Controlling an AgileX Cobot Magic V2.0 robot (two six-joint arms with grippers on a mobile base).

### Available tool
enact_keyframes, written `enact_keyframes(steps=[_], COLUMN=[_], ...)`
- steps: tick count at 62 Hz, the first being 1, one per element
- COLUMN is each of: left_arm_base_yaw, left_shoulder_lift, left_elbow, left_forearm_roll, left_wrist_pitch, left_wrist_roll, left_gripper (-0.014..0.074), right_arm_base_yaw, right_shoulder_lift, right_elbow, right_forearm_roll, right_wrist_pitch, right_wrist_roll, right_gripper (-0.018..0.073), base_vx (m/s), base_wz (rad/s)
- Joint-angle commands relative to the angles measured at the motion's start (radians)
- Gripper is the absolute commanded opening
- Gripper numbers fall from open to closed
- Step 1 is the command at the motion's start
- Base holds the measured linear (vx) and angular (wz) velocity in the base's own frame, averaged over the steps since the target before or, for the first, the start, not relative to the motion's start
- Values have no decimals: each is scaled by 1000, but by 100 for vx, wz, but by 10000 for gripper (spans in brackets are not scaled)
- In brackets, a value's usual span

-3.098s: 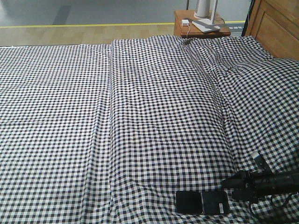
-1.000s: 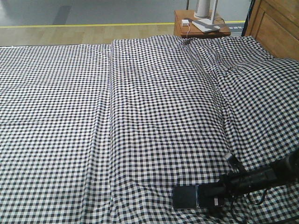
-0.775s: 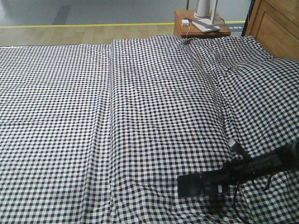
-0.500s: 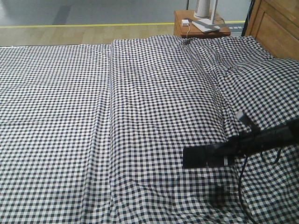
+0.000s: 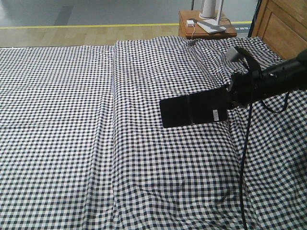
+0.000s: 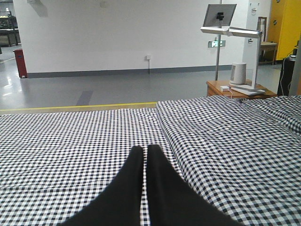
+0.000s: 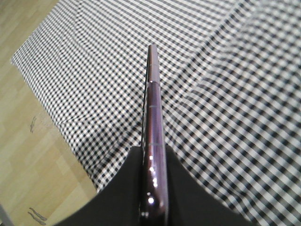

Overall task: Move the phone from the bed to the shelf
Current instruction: 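Lift the phone off the bed with the right gripper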

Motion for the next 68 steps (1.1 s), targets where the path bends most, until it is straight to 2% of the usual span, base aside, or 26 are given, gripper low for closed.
enact_keyframes(steps=[1, 18, 42, 50, 68], left_arm_base_yaw=[0, 0, 0, 0, 0], left_shoulder_lift=[-5, -5, -5, -5, -5], left_elbow=[-25, -25, -25, -25, -25], left_forearm_roll=[-10, -10, -10, -10, -10], left_wrist_pitch=[-71, -71, -71, -71, -71], left_wrist_roll=[-9, -9, -9, -9, -9], left_gripper=[1, 1, 1, 1, 1], right_arm_base_yaw=[34, 147, 346, 379, 378], right_shoulder_lift=[-134, -368, -553, -586, -626], right_elbow=[38, 225, 245, 245, 245], right_forearm_roll=[49, 70, 103, 103, 104], right_wrist_pitch=[101, 100, 100, 99, 99], right_wrist_roll=[-10, -36, -8, 6, 6], right_gripper=[-3, -3, -3, -3, -3], base_vx=[0, 0, 0, 0, 0], base_wz=[0, 0, 0, 0, 0])
